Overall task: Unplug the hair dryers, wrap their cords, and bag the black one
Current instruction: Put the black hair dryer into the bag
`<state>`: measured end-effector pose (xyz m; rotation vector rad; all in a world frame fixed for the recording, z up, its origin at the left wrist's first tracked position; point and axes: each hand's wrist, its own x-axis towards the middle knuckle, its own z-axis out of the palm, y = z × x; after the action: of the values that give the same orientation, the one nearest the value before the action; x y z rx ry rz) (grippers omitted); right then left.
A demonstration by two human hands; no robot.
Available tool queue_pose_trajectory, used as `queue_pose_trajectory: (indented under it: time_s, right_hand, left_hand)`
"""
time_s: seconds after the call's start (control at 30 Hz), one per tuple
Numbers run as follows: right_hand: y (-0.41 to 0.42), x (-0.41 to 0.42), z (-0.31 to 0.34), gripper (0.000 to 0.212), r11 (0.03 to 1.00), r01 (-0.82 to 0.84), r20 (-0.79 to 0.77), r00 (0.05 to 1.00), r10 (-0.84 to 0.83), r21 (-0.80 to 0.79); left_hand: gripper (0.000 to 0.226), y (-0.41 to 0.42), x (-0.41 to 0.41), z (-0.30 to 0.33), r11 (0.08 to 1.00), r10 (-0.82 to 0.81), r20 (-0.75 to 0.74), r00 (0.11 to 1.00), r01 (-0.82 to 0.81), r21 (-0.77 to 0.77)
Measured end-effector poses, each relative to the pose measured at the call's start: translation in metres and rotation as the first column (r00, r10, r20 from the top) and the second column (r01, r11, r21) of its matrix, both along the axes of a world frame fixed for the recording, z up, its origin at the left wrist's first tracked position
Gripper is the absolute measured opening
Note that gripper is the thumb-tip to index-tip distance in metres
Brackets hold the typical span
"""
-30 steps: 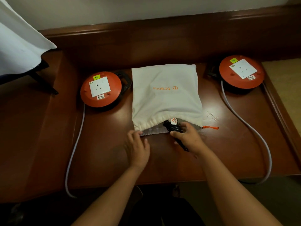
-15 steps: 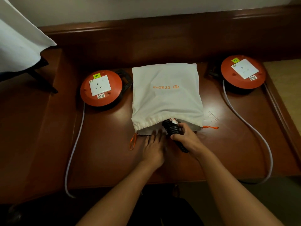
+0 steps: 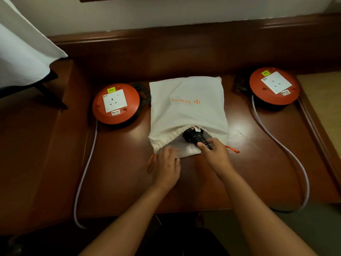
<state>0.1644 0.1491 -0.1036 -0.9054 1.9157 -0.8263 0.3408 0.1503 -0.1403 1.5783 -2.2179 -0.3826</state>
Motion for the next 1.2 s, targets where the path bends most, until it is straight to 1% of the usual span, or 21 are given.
queue_pose_trajectory:
  time_s: [0.03, 0.07, 0.13, 0.2, 0.23, 0.27, 0.33, 0.4, 0.47, 0.53, 0.6, 0.67, 0.73, 0.77, 0.83, 0.93, 1.0, 1.03, 1.07, 1.13, 1.2]
  right_hand:
    - [0.001, 0.0, -0.002, 0.025, 1.0, 0.005, 0.111, 0.994, -0.007, 0.018]
    - [0.002, 0.001, -0.002, 0.024, 1.0, 0.017, 0.237, 0.971, -0.021, 0.018]
    - [0.004, 0.001, -0.002, 0.024, 0.997, 0.081, 0.427, 0.901, -0.073, 0.0]
    - [0.003, 0.002, -0.001, 0.025, 0.989, 0.142, 0.505, 0.857, -0.105, -0.036]
    - [0.001, 0.003, -0.001, 0.025, 0.986, 0.16, 0.517, 0.849, -0.111, -0.05]
    - [0.001, 0.004, -0.002, 0.026, 0.985, 0.164, 0.519, 0.848, -0.109, -0.061]
    - [-0.002, 0.006, -0.003, 0.027, 0.983, 0.171, 0.525, 0.844, -0.11, -0.069]
    - [-0.006, 0.009, 0.0, 0.027, 0.981, 0.175, 0.541, 0.835, -0.106, -0.079]
    - [-0.012, 0.012, 0.003, 0.029, 0.98, 0.185, 0.585, 0.804, -0.106, -0.076]
    - [-0.02, 0.015, 0.005, 0.028, 0.974, 0.222, 0.656, 0.742, -0.139, -0.045]
    - [-0.025, 0.018, 0.002, 0.021, 0.956, 0.292, 0.669, 0.714, -0.208, -0.013]
    - [-0.024, 0.021, -0.005, 0.015, 0.929, 0.37, 0.548, 0.778, -0.308, -0.002]
    - [-0.02, 0.023, -0.011, 0.022, 0.915, 0.404, 0.385, 0.846, -0.369, -0.01]
    - [-0.017, 0.024, -0.013, 0.024, 0.915, 0.402, 0.341, 0.864, -0.371, -0.023]
    - [-0.011, 0.025, -0.015, 0.023, 0.929, 0.368, 0.28, 0.896, -0.344, -0.037]
    - [-0.001, 0.027, -0.018, 0.017, 0.948, 0.313, 0.269, 0.92, -0.286, -0.062]
    - [0.006, 0.025, -0.021, 0.022, 0.95, 0.303, 0.25, 0.928, -0.276, -0.078]
    - [0.007, 0.023, -0.023, 0.023, 0.949, 0.299, 0.204, 0.94, -0.275, -0.097]
    - [0.009, 0.021, -0.023, 0.023, 0.95, 0.283, 0.131, 0.955, -0.266, -0.129]
    - [0.01, 0.018, -0.022, 0.023, 0.959, 0.205, -0.102, 0.968, -0.228, -0.196]
    - [0.012, 0.014, -0.019, 0.033, 0.967, 0.117, -0.365, 0.911, -0.195, -0.224]
  left_hand:
    - [0.033, -0.009, 0.001, 0.003, 0.995, 0.083, 0.01, 0.997, -0.082, -0.056]
    - [0.041, -0.019, 0.001, 0.008, 0.989, 0.136, 0.038, 0.99, -0.134, -0.059]
    - [0.055, -0.043, -0.004, 0.018, 0.987, 0.158, 0.125, 0.98, -0.159, 0.002]
    - [0.055, -0.064, -0.011, 0.025, 0.983, 0.12, 0.2, 0.973, -0.144, 0.11]
    - [0.048, -0.074, -0.014, 0.026, 0.981, 0.104, 0.204, 0.973, -0.134, 0.142]
    - [0.038, -0.082, -0.016, 0.028, 0.979, 0.101, 0.175, 0.979, -0.129, 0.16]
    - [0.024, -0.093, -0.016, 0.033, 0.973, 0.141, 0.025, 0.99, -0.143, 0.178]
    - [0.019, -0.093, -0.015, 0.038, 0.984, 0.153, -0.172, 0.973, -0.133, 0.119]
    - [0.017, -0.084, -0.013, 0.042, 0.993, 0.118, -0.297, 0.948, -0.11, 0.043]
    - [0.017, -0.071, -0.012, 0.043, 0.993, 0.111, -0.349, 0.93, -0.114, 0.011]
    - [0.016, -0.061, -0.008, 0.038, 0.992, 0.126, -0.341, 0.932, -0.121, 0.037]
    - [0.017, -0.055, -0.001, 0.029, 0.989, 0.145, -0.265, 0.953, -0.132, 0.066]
    - [0.026, -0.049, 0.008, 0.021, 0.982, 0.183, -0.157, 0.97, -0.172, 0.083]
    - [0.033, -0.047, 0.013, 0.017, 0.975, 0.213, -0.112, 0.971, -0.205, 0.082]
    - [0.046, -0.042, 0.024, 0.01, 0.953, 0.292, -0.033, 0.956, -0.289, 0.089]
    - [0.062, -0.042, 0.038, 0.0, 0.899, 0.365, 0.082, 0.928, -0.374, 0.23]
    - [0.065, -0.046, 0.043, -0.006, 0.86, 0.383, 0.092, 0.919, -0.391, 0.328]
    - [0.063, -0.048, 0.043, -0.008, 0.847, 0.391, 0.085, 0.916, -0.395, 0.355]
    - [0.059, -0.05, 0.043, -0.009, 0.84, 0.4, 0.077, 0.913, -0.399, 0.368]
    - [0.048, -0.055, 0.044, -0.01, 0.83, 0.423, 0.053, 0.905, -0.41, 0.379]
    - [0.038, -0.057, 0.044, -0.012, 0.825, 0.442, -0.013, 0.897, -0.401, 0.399]
